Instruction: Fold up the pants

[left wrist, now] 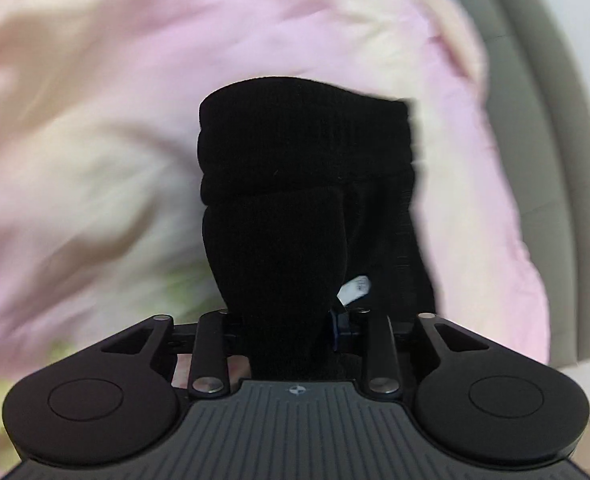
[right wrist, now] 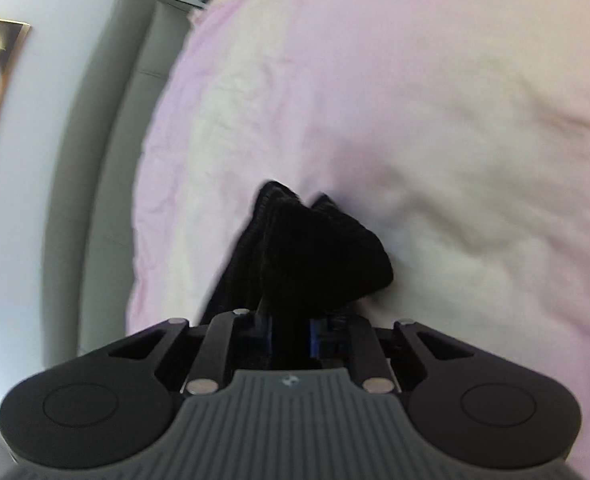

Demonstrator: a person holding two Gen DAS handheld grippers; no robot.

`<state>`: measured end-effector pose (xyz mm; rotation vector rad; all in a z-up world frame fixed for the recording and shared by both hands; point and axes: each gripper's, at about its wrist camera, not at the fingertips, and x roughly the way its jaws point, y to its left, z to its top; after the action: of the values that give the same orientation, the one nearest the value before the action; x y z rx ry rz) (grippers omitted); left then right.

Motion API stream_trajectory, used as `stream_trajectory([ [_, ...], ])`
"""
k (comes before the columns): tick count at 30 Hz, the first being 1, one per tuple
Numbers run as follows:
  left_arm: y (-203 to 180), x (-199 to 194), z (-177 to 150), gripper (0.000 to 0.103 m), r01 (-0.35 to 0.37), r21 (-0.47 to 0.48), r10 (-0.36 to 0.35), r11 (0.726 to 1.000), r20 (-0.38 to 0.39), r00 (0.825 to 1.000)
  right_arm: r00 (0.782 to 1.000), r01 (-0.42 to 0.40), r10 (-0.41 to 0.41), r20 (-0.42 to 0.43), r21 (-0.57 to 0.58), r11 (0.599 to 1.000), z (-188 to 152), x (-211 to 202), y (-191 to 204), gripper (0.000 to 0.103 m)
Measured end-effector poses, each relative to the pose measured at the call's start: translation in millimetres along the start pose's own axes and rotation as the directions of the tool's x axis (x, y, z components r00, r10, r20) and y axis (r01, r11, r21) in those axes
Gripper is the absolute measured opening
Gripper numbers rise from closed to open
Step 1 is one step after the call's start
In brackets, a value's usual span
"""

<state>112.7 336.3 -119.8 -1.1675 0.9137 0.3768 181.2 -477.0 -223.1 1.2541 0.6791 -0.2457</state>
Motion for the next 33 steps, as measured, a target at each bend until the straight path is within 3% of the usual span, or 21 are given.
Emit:
stream_trajectory([
  [2,6.8,-0.3,2.7,0.038,0.019,-0.048,-0.018,0.999,0.017,1.000,0.999,0.018,-0.015,-0.032,0.091,0.996,-4.7,7.1,-20.6,0.012],
  [4,-6.2,-4.1,4.7,0.040,-0.014,0.021,0.014,1.000,0.021,1.000,1.000,-0.019,0.021,-0.016,0.128,0.992,-3.7,1.8,-24.7,0.017],
  [7,-23.1,-23.8,3.1,0.048,-0.085,0.084,0.079,0.993,0.070,0.994,1.000,-0.015,0.014,0.010,0.106,0.994,-7.3,-9.0,-19.7,0.035],
  [8,-25.9,-35.2,0.0,0.057,-0.106,0.094,0.096,0.990,0.105,0.990,1.000,-0.013,0.011,0.017,0.106,0.994,-8.8,-11.2,-20.6,0.044],
  [9,-26.8,-45.6,-0.7,0.066,-0.121,0.099,0.106,0.988,0.145,0.984,1.000,0.001,-0.004,0.029,0.107,0.994,-9.7,-14.9,-20.9,0.044],
  [11,-29.2,-71.8,-7.0,0.071,-0.167,0.107,0.131,0.980,0.285,0.950,0.999,0.017,-0.022,0.045,0.114,0.993,-8.0,-19.5,-24.4,0.046],
  [13,-39.1,-95.7,-15.6,0.073,-0.215,0.135,0.144,0.967,0.405,0.903,0.999,-0.002,-0.004,0.044,0.133,0.991,-10.3,-24.1,-32.8,0.049],
  [14,-48.6,-103.6,-21.6,0.074,-0.231,0.176,0.133,0.957,0.443,0.887,0.999,-0.011,0.005,0.038,0.145,0.989,-11.5,-23.8,-35.9,0.049],
  [15,-61.4,-107.3,-28.4,0.076,-0.239,0.238,0.109,0.941,0.456,0.883,0.999,-0.018,0.014,0.031,0.158,0.987,-12.2,-22.1,-38.6,0.049],
  [18,-113.1,-86.6,-61.2,0.078,-0.202,0.482,0.020,0.852,0.356,0.934,0.999,-0.035,0.029,0.035,0.190,0.981,-12.8,-20.1,-40.6,0.052],
  [22,-172.6,-22.7,-155.8,0.079,-0.136,0.730,-0.010,0.670,0.192,0.981,0.999,-0.045,0.040,0.036,0.147,0.988,-15.7,-12.9,-30.0,0.052],
  [24,-193.6,12.0,-216.1,0.079,-0.024,0.806,-0.016,0.591,0.041,0.999,0.999,-0.040,0.037,0.028,0.114,0.993,-17.0,-9.0,-23.9,0.052],
  [26,-214.6,40.1,-270.3,0.079,0.111,0.837,-0.003,0.536,-0.130,0.992,0.999,-0.036,0.035,0.019,0.089,0.995,-18.9,-6.7,-20.3,0.052],
  [28,-233.8,68.4,-311.4,0.079,0.197,0.844,0.025,0.499,-0.241,0.970,0.999,-0.034,0.033,0.010,0.072,0.997,-20.3,-3.4,-19.6,0.052],
  [31,-255.0,99.9,-357.4,0.079,0.207,0.881,0.082,0.425,-0.265,0.961,1.000,-0.028,0.028,0.003,0.052,0.998,-21.3,1.8,-20.2,0.052],
  [33,-264.7,111.2,-378.1,0.079,0.162,0.910,0.091,0.383,-0.211,0.973,0.999,-0.038,0.038,0.004,0.045,0.998,-20.3,4.6,-21.0,0.052],
])
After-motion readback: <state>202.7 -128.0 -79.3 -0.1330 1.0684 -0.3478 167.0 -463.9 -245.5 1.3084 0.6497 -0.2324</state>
